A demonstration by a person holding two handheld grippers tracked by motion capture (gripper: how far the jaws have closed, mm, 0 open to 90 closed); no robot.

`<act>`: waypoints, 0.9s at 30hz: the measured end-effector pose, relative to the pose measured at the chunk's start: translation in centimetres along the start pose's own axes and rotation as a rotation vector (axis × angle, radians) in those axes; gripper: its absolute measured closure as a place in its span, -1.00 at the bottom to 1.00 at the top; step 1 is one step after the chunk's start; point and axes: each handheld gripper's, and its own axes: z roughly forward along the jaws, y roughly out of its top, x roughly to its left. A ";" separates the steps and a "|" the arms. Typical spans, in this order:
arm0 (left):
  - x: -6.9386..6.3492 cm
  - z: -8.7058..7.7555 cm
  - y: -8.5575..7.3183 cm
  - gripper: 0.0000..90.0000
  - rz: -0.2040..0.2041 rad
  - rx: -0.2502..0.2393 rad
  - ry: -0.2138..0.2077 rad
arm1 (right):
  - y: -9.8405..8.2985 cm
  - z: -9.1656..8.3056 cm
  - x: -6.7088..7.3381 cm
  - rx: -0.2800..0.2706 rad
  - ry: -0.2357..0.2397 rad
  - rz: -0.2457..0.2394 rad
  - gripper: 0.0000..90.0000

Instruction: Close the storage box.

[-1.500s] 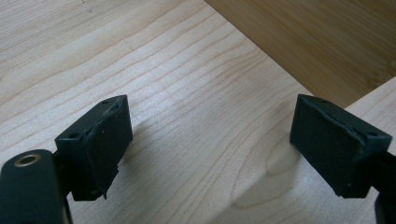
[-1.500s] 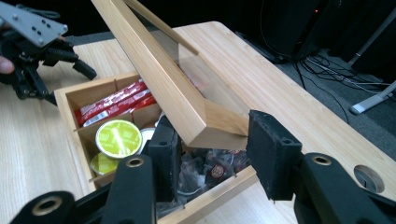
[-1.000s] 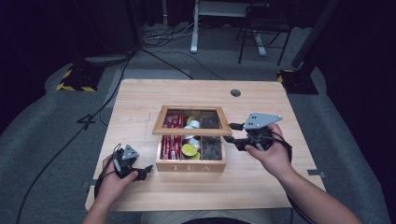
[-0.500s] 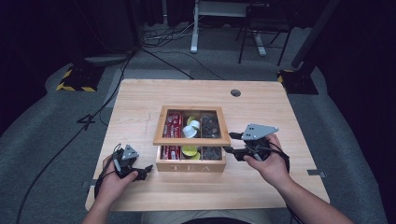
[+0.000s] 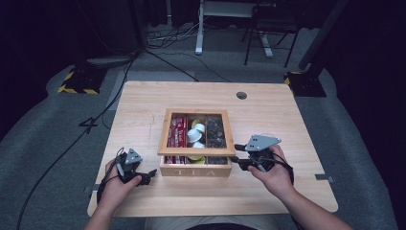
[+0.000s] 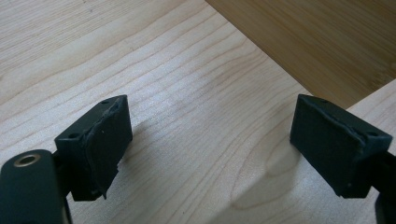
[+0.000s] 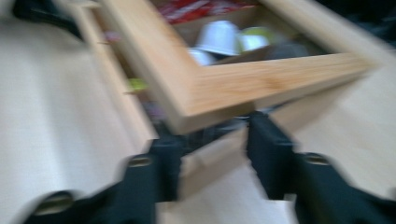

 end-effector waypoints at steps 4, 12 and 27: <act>0.0 0.0 0.0 -0.70 0.000 0.000 0.000 | -0.5 0.7 0.3 0.034 0.010 0.002 0.31; 0.0 0.0 0.0 -0.70 0.000 0.000 0.000 | -0.8 0.9 0.7 0.067 0.001 0.001 0.25; 0.0 0.0 0.0 -0.70 0.001 -0.002 0.004 | -0.5 0.3 1.7 0.092 -0.048 -0.025 0.06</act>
